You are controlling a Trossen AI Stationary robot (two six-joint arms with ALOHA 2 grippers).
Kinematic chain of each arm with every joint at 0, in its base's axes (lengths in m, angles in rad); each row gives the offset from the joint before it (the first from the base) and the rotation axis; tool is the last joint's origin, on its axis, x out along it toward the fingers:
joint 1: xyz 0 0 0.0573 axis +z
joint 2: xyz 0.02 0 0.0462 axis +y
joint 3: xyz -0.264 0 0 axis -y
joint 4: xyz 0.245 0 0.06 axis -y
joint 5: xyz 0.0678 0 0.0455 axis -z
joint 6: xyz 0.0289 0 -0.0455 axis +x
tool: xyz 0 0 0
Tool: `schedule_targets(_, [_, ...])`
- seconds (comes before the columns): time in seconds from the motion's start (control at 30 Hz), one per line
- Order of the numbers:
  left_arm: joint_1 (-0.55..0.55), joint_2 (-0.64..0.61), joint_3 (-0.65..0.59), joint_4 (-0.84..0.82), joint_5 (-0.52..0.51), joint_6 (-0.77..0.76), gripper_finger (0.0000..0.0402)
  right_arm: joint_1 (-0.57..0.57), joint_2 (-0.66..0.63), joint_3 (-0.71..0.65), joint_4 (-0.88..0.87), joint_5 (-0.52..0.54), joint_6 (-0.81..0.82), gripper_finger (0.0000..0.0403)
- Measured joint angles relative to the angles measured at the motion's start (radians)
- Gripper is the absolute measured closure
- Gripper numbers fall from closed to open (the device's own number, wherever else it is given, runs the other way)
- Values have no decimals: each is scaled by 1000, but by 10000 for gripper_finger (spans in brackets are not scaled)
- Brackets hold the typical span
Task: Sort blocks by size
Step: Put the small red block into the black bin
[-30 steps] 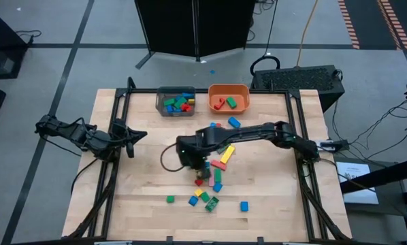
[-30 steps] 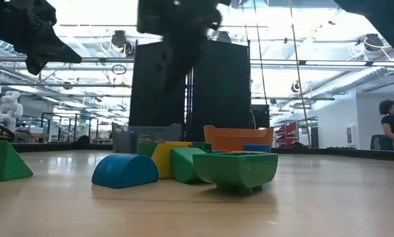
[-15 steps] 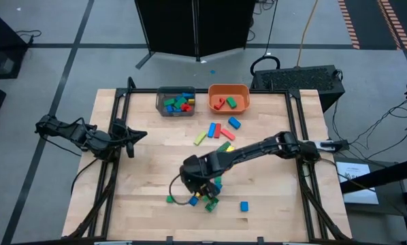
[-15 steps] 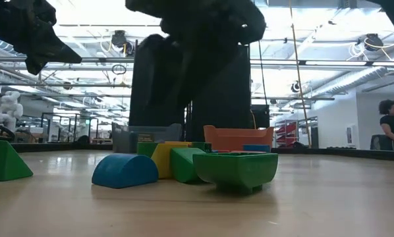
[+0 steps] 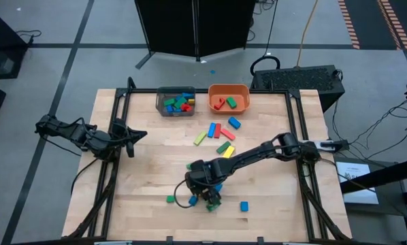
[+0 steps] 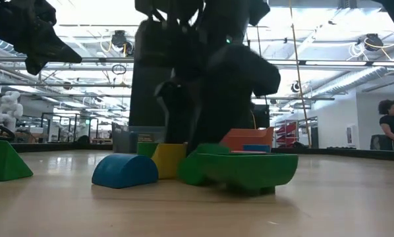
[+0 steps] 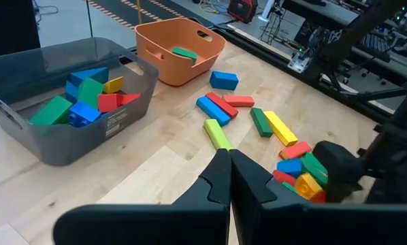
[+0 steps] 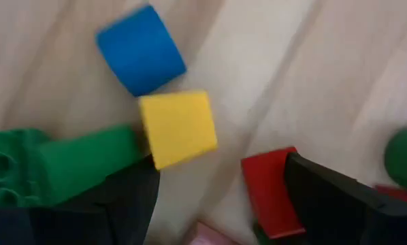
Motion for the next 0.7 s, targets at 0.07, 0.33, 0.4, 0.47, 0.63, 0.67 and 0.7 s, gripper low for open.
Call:
schedule_targets(0.07, [0,0,0,0,-3,-4,402,-7,0,-10,1,2,18,103])
schedule_targets(0.33, [0,0,0,0,-6,-5,402,-39,0,-13,-9,-2,35,103])
schedule_targets(0.4, [0,0,0,0,-7,-5,402,-46,0,-13,-22,-3,47,103])
schedule_targets(0.47, [0,0,0,0,-7,-5,401,-55,0,-13,-45,-3,63,103])
schedule_targets(0.63, [0,0,0,0,-7,-5,401,-79,-4,-12,-126,-4,73,103])
schedule_targets(0.67, [0,0,0,0,-7,-5,402,-85,-4,-12,-133,-7,82,103])
schedule_targets(0.7, [0,0,0,0,-8,-5,401,-90,-4,-12,-138,-8,88,103])
